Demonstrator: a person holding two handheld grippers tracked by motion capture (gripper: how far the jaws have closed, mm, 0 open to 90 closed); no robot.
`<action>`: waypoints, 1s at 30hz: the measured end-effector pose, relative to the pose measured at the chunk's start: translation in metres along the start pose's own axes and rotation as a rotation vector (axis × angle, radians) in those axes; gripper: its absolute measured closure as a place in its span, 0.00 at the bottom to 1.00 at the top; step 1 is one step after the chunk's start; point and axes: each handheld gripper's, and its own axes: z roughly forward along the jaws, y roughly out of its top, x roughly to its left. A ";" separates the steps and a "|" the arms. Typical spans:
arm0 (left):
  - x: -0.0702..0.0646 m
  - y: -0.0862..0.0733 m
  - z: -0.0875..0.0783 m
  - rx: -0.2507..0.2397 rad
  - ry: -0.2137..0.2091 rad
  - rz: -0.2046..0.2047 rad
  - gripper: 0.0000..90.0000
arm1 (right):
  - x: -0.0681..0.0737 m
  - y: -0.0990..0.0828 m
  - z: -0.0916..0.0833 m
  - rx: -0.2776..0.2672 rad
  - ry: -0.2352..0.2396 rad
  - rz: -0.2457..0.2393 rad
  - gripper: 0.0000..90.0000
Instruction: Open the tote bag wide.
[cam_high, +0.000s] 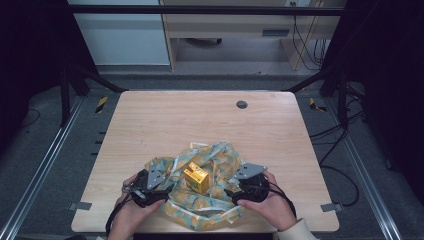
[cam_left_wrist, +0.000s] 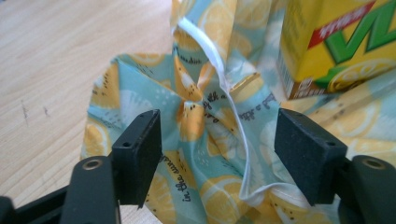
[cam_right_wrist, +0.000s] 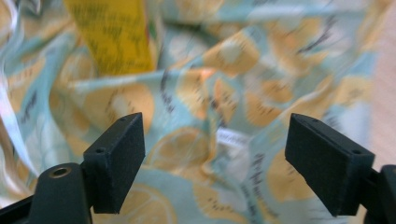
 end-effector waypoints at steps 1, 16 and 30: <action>0.000 0.000 -0.002 -0.007 0.002 -0.007 0.32 | -0.001 0.002 -0.002 -0.009 -0.003 0.013 0.19; 0.020 0.000 -0.033 -0.167 0.018 -0.125 0.14 | -0.033 0.010 -0.046 -0.194 -0.140 0.134 0.10; 0.081 -0.024 -0.068 -0.237 0.109 -0.265 0.11 | -0.067 -0.008 -0.070 -0.260 -0.258 0.262 0.09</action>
